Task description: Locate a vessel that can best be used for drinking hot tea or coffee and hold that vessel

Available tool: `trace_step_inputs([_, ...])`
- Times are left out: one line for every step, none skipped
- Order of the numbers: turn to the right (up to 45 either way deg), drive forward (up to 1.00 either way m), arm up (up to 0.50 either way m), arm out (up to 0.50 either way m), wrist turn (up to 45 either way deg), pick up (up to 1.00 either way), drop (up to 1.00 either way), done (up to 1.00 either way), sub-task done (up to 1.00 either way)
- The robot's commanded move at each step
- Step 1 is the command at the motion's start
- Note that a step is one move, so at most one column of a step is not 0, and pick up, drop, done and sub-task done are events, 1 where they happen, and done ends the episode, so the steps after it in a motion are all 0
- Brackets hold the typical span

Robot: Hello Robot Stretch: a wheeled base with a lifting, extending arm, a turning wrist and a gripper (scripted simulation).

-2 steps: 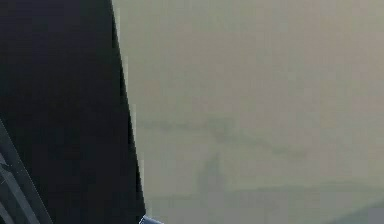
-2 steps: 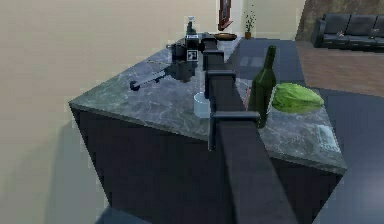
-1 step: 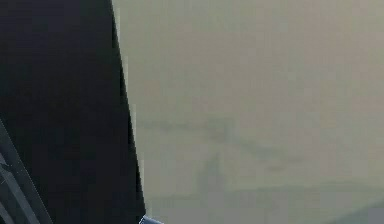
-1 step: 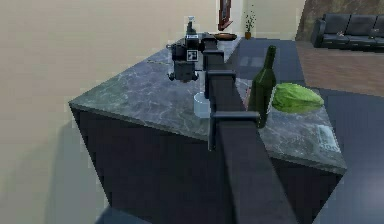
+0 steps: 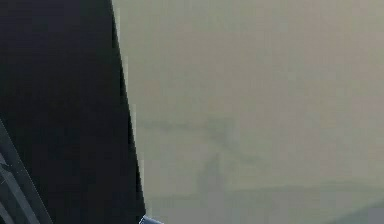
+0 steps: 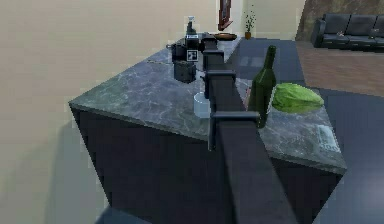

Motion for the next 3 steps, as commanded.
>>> trace_step_inputs([0.0, 0.0, -0.16, 0.0, 0.0, 0.0, 0.0, 0.0, 0.0])
trace_step_inputs([0.0, 0.0, 0.0, 0.0, 0.0, 1.0, 0.0, 0.0, 0.0])
trace_step_inputs([0.0, 0.0, 0.1, 0.0, 0.0, 0.0, 0.0, 0.0, 0.0])
